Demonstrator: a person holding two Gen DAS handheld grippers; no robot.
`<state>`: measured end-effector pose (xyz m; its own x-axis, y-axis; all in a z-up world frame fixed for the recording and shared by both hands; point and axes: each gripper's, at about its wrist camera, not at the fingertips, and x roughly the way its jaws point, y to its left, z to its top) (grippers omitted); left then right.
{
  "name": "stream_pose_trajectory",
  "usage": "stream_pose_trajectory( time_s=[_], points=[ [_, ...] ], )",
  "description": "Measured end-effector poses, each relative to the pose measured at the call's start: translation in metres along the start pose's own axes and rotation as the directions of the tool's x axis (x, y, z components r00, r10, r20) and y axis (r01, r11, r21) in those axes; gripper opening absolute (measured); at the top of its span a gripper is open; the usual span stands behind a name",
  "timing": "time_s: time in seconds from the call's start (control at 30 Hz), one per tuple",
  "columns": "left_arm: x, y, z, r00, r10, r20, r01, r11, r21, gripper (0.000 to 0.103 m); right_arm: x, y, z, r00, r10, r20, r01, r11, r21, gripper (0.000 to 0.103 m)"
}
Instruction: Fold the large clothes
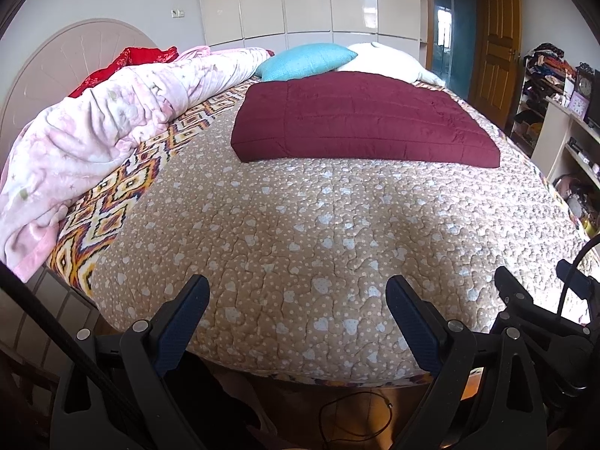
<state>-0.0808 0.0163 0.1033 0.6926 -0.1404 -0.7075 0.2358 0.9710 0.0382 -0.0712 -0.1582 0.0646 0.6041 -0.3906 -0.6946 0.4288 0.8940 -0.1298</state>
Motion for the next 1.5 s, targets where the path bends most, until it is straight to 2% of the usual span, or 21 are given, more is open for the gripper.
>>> stream_pose_trajectory(
  time_s=[1.13, 1.5],
  points=[
    [0.005, -0.002, -0.002, 1.0, -0.004, -0.016, 0.004, 1.0, 0.016, 0.094, 0.004, -0.001, -0.002, 1.0, 0.026, -0.014, -0.026, 1.0, 0.004, 0.089],
    [0.012, 0.002, -0.007, 0.999, -0.013, -0.045, 0.014, 1.0, 0.011, 0.094, 0.006, -0.003, -0.005, 0.999, 0.035, -0.021, -0.035, 0.999, -0.001, 0.089]
  ],
)
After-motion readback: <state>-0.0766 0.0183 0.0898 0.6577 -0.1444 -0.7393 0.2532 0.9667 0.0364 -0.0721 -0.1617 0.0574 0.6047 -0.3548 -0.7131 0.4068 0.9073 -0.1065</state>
